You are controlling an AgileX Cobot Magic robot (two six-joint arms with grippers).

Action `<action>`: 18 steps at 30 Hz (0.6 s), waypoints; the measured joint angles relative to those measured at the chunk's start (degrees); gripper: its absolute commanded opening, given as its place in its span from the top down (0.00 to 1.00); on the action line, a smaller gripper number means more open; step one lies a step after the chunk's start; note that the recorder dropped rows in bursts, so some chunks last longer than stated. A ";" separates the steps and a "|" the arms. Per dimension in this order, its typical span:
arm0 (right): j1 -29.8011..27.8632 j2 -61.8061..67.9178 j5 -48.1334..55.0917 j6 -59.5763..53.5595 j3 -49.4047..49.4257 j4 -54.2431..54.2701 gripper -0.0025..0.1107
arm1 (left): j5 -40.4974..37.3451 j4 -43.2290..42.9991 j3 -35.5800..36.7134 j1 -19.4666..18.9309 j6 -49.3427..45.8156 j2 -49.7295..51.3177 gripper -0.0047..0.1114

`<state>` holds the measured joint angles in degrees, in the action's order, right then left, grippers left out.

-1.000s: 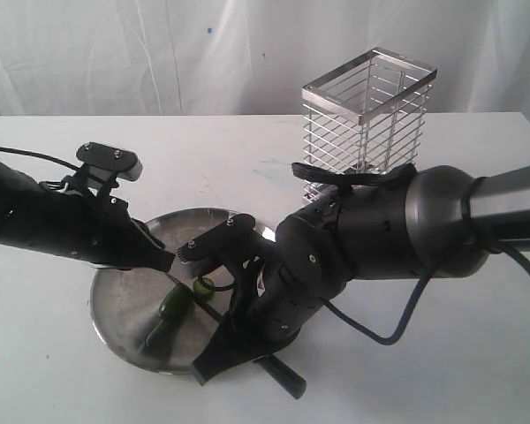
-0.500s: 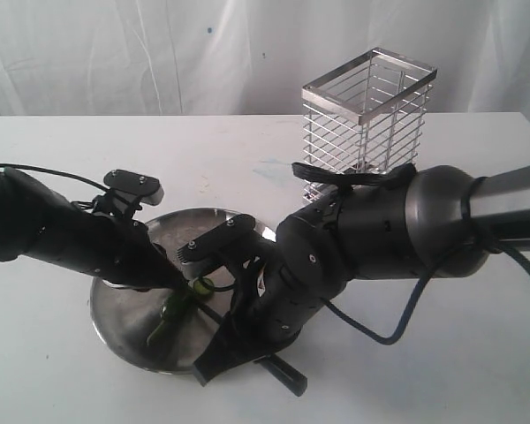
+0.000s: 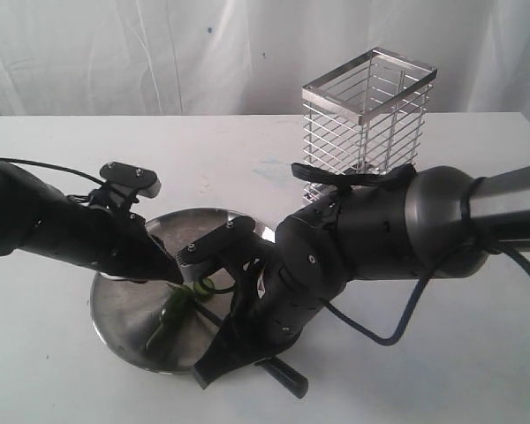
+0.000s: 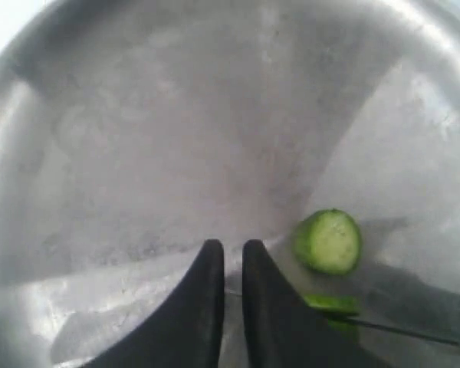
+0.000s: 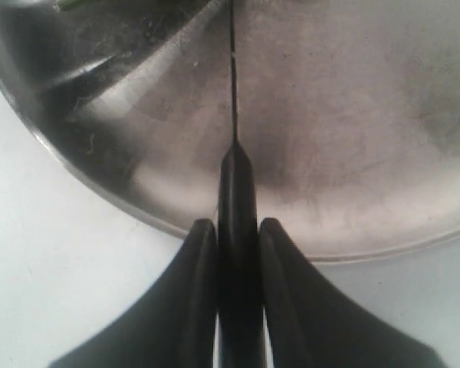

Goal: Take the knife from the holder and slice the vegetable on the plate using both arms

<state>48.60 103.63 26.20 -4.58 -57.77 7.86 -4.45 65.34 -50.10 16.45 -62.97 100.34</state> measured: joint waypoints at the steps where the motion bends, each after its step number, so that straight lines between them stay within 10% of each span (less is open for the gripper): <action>1: 0.00 0.00 0.00 0.00 0.00 0.00 0.95 | -0.14 0.00 0.00 0.00 0.00 -0.69 0.82; 18: 0.00 0.00 2.56 0.00 0.00 -0.12 0.95 | -2.19 -0.92 0.24 -0.27 0.00 2.43 0.82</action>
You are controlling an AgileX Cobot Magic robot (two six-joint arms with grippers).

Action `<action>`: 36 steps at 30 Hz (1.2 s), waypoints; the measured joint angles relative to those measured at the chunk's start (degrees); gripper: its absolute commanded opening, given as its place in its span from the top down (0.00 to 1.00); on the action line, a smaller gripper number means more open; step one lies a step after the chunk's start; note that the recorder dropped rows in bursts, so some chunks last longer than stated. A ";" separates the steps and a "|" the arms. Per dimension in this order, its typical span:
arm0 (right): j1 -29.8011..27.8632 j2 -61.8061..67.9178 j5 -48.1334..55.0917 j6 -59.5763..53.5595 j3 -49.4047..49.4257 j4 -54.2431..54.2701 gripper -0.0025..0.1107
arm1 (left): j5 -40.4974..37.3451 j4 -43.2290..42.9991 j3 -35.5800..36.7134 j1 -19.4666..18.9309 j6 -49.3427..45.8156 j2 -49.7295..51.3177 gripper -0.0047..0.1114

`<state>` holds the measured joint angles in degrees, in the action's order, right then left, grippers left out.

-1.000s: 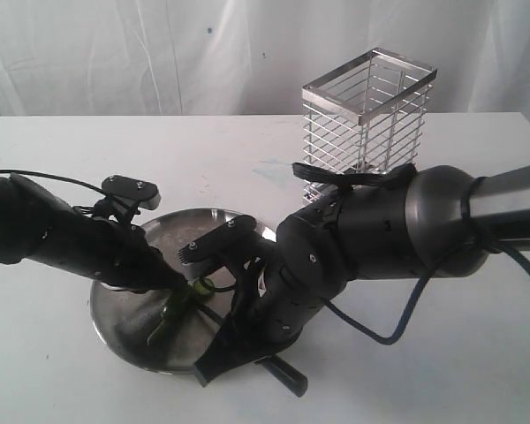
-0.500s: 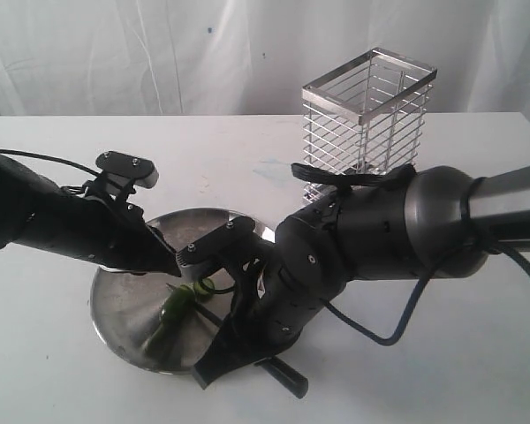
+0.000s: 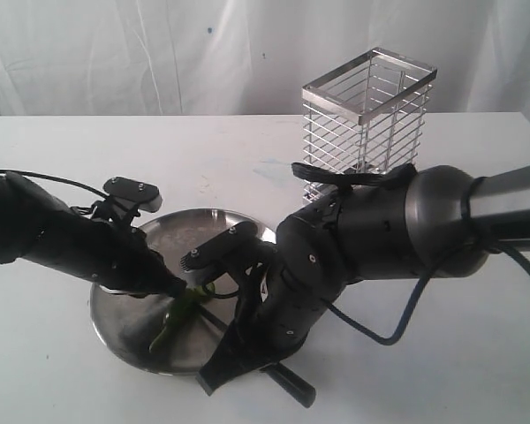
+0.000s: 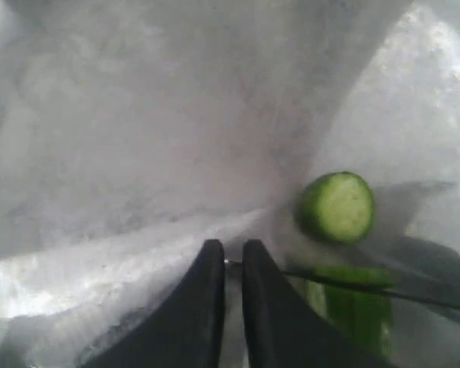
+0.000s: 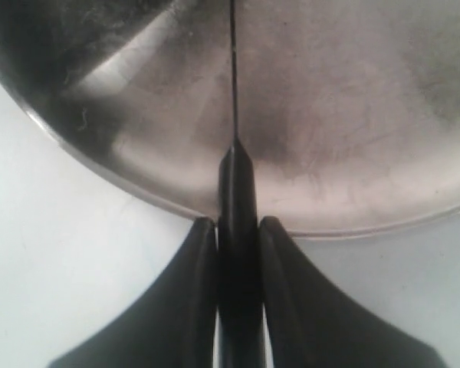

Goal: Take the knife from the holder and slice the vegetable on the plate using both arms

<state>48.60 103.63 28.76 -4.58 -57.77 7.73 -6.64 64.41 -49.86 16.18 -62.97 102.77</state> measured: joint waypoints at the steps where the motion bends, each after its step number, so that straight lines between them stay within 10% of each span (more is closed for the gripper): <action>1: 0.00 0.00 0.05 0.00 0.00 0.00 0.95 | -0.37 -0.45 0.15 0.11 0.00 -1.34 0.81; 11: 0.00 0.00 0.41 0.00 0.00 0.00 0.95 | -6.07 -2.57 3.87 0.21 0.13 -9.30 0.58; 36: 0.00 0.00 2.78 -0.40 -0.33 -0.59 0.95 | -6.45 0.46 6.89 0.47 1.49 -3.75 0.57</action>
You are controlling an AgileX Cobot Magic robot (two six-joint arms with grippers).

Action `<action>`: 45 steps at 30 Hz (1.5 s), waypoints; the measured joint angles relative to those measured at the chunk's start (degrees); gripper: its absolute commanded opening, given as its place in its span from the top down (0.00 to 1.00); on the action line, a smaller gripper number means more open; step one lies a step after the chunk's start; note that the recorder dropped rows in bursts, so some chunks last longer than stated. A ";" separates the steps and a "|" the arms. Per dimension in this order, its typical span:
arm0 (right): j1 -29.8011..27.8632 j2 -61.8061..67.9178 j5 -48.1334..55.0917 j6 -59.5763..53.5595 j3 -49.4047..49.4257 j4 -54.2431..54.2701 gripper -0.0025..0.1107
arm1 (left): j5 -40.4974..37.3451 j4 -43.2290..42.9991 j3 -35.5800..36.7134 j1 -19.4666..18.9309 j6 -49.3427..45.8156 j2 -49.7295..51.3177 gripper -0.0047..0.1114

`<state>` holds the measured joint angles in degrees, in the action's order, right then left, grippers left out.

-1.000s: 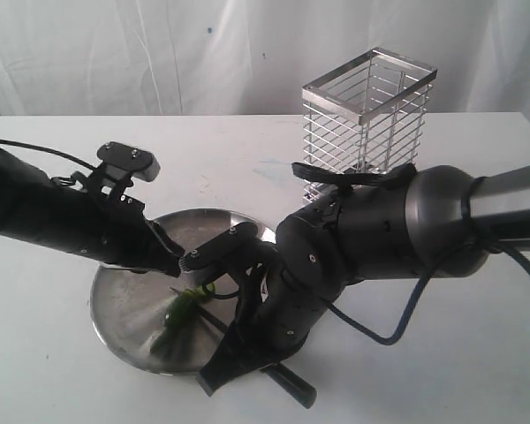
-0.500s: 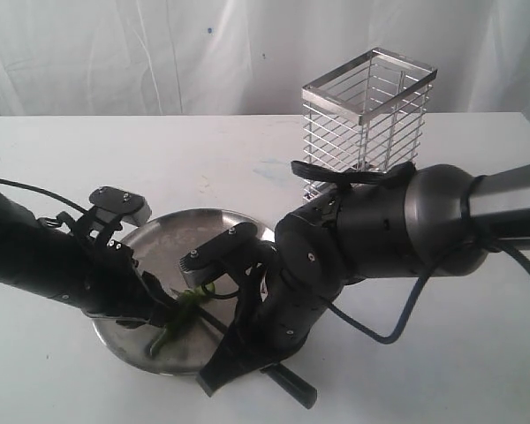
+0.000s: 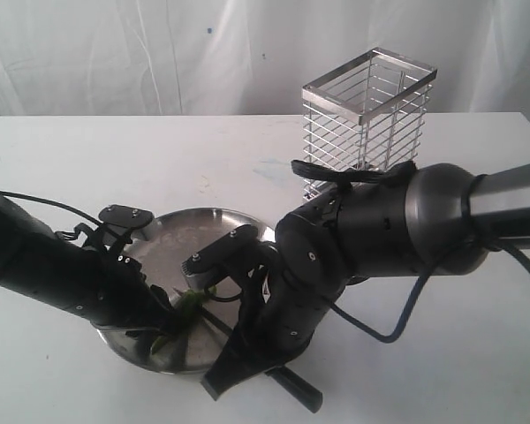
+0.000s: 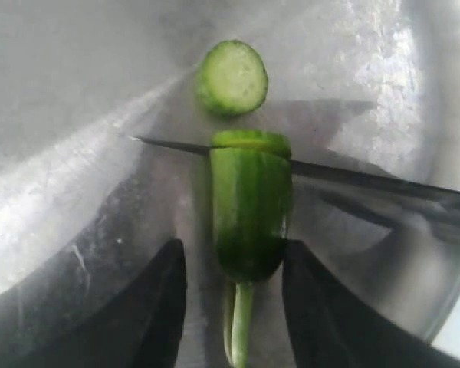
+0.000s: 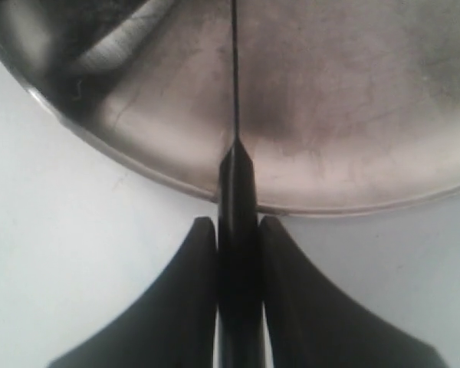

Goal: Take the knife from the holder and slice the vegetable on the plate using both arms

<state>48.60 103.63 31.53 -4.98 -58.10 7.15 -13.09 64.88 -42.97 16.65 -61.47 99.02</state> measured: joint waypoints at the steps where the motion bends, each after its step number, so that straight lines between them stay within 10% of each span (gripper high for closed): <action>1: 0.00 0.00 0.79 -0.10 0.00 -0.44 0.95 | 0.11 0.00 0.00 0.00 0.00 0.00 0.57; 45: -0.09 5.98 25.12 -1.92 -15.75 -12.12 0.95 | 0.66 0.25 -0.18 0.00 0.00 0.03 0.57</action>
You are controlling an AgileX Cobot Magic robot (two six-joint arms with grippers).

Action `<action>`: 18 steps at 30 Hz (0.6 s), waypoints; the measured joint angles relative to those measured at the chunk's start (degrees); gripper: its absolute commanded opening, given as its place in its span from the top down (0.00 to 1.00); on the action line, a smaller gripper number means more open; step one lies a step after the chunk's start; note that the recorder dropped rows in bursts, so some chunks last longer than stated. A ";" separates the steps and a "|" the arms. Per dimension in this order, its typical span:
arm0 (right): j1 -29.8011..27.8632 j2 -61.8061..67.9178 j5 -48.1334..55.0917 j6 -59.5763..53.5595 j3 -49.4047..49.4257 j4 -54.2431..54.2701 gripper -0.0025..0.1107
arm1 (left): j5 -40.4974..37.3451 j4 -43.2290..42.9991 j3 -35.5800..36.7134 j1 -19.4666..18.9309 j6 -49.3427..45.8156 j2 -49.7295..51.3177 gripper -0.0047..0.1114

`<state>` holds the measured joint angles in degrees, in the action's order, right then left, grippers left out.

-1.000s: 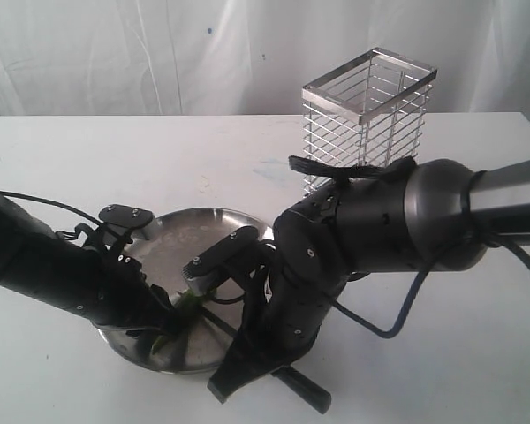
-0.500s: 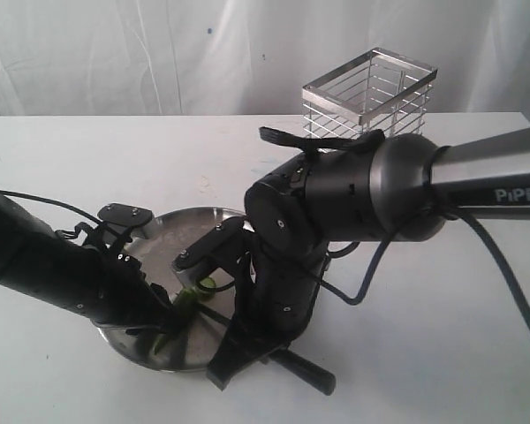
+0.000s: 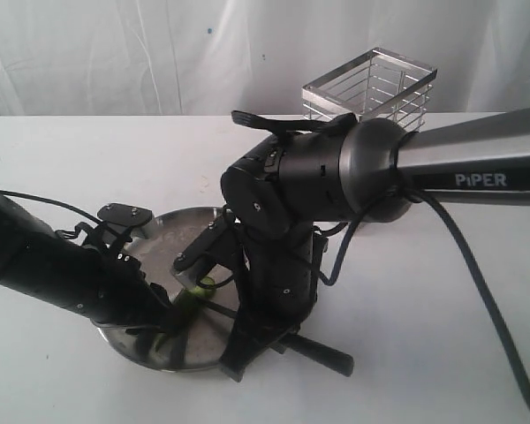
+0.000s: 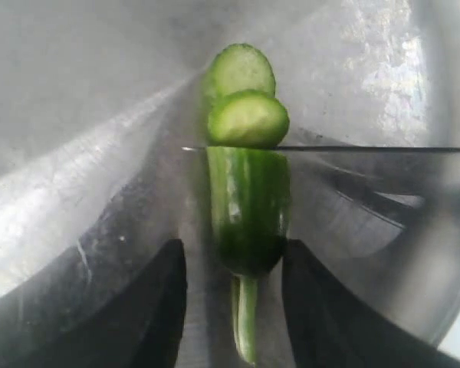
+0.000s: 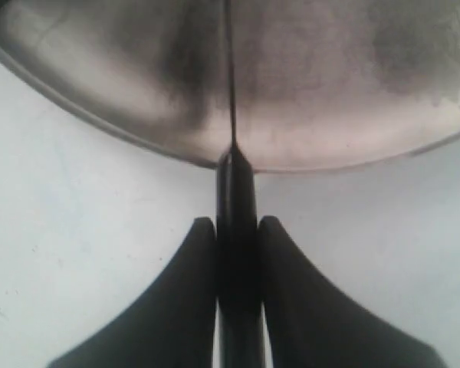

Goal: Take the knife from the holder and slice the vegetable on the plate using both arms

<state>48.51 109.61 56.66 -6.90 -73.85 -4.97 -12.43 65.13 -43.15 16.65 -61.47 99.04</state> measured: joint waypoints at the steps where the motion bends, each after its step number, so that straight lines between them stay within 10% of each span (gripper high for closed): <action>1: 0.00 0.00 1.10 -0.11 -0.28 -0.44 0.95 | 0.00 0.00 0.00 0.00 0.00 0.00 0.57; 18: 0.00 0.00 4.20 -0.11 -0.50 -1.04 0.95 | 0.53 1.04 0.00 0.00 0.00 0.10 0.57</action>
<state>48.51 109.61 60.85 -7.00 -74.35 -6.02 -11.90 66.17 -43.15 16.65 -61.47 99.14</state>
